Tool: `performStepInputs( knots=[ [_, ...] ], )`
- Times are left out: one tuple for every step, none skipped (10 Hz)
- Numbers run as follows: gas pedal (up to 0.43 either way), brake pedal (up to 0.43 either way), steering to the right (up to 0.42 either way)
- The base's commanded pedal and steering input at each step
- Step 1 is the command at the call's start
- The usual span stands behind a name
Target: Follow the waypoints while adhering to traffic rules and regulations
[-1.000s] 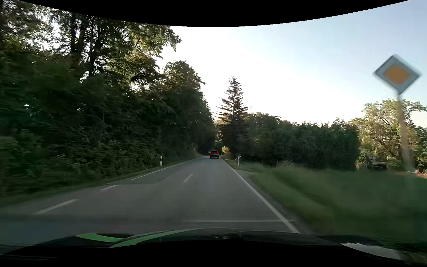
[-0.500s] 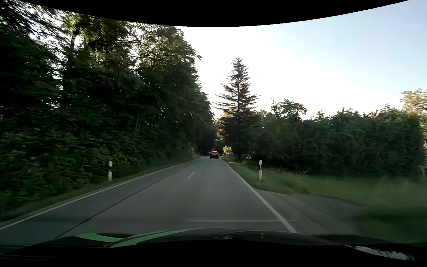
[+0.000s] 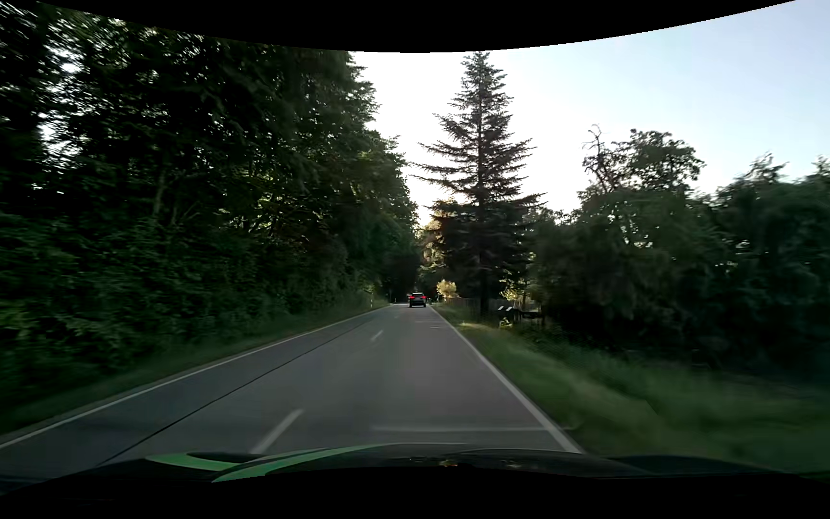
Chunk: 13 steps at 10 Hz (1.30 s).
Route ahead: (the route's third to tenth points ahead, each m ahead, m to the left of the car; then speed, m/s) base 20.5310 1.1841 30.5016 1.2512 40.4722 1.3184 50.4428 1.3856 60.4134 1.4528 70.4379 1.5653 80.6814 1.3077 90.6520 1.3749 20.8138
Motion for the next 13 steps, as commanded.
performStepInputs(
  knots=[
    [0.079,0.000,-0.003],
    [0.079,0.000,-0.003],
    [0.079,0.000,-0.003],
    [0.079,0.000,-0.003],
    [0.079,0.000,-0.003],
    [0.079,0.000,-0.003],
    [0.079,0.000,-0.002],
    [0.087,0.000,0.000],
    [0.087,0.000,0.001],
    [0.087,0.000,0.003],
    [0.087,0.000,0.003],
    [0.087,0.000,0.002],
    [0.087,0.000,0.002]
  ],
)
